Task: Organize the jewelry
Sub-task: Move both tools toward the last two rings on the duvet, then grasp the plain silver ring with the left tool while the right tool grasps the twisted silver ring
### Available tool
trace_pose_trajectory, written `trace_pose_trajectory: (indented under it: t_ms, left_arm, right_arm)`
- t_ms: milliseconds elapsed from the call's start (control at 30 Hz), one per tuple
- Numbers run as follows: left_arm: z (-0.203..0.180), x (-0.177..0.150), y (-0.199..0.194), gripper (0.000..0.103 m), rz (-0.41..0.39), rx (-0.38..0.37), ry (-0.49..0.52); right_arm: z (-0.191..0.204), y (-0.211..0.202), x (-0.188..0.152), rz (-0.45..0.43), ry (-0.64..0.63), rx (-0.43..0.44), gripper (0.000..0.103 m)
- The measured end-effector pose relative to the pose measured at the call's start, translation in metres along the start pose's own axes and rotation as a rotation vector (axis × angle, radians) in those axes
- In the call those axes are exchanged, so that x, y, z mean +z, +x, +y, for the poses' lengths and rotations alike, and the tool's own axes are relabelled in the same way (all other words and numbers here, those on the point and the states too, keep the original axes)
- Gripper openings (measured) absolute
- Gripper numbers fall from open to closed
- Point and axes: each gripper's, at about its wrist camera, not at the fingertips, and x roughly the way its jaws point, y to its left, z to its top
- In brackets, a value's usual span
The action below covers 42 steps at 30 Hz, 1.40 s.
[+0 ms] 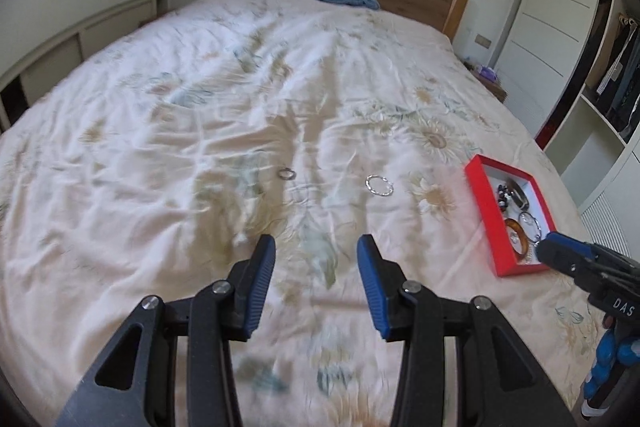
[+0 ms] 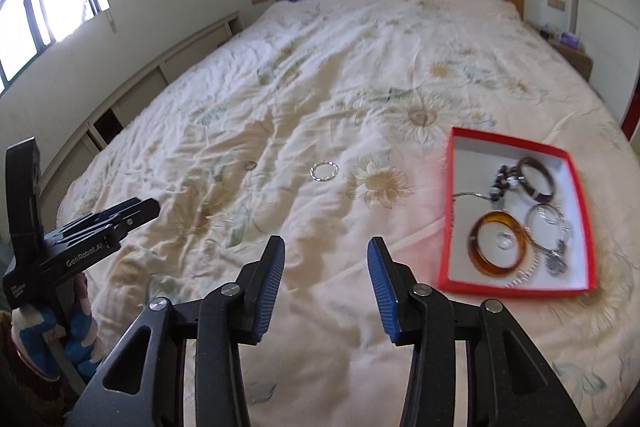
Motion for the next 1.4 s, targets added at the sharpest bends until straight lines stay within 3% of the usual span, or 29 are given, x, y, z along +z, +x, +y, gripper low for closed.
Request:
trace_pose_trajectory:
  t_ms: [333, 567, 767, 900, 1200, 1400]
  left_arm:
    - [0.01, 0.049, 0.11, 0.04, 0.037, -0.001, 0.025]
    - [0.028, 0.052, 0.164, 0.033, 0.063, 0.033, 0.035]
    - [0.038, 0.048, 0.188, 0.025, 0.075, 0.029, 0.039]
    - [0.035, 0.043, 0.195, 0.02, 0.077, 0.023, 0.061]
    - [0.04, 0.039, 0.199, 0.019, 0.072, -0.002, 0.035]
    - [0.041, 0.037, 0.201, 0.02, 0.07, -0.005, 0.029]
  right_arm:
    - [-0.018, 0.101, 0.044, 0.085, -0.006, 0.061, 0.038]
    - [-0.022, 0.156, 0.063, 0.111, -0.011, 0.089, 0.038]
    - [-0.024, 0.189, 0.073, 0.121, -0.018, 0.096, 0.037]
    - [-0.024, 0.208, 0.078, 0.135, -0.032, 0.093, 0.031]
    - [-0.02, 0.232, 0.081, 0.165, -0.068, 0.083, 0.03]
    - [-0.006, 0.247, 0.075, 0.196, -0.173, 0.036, 0.028]
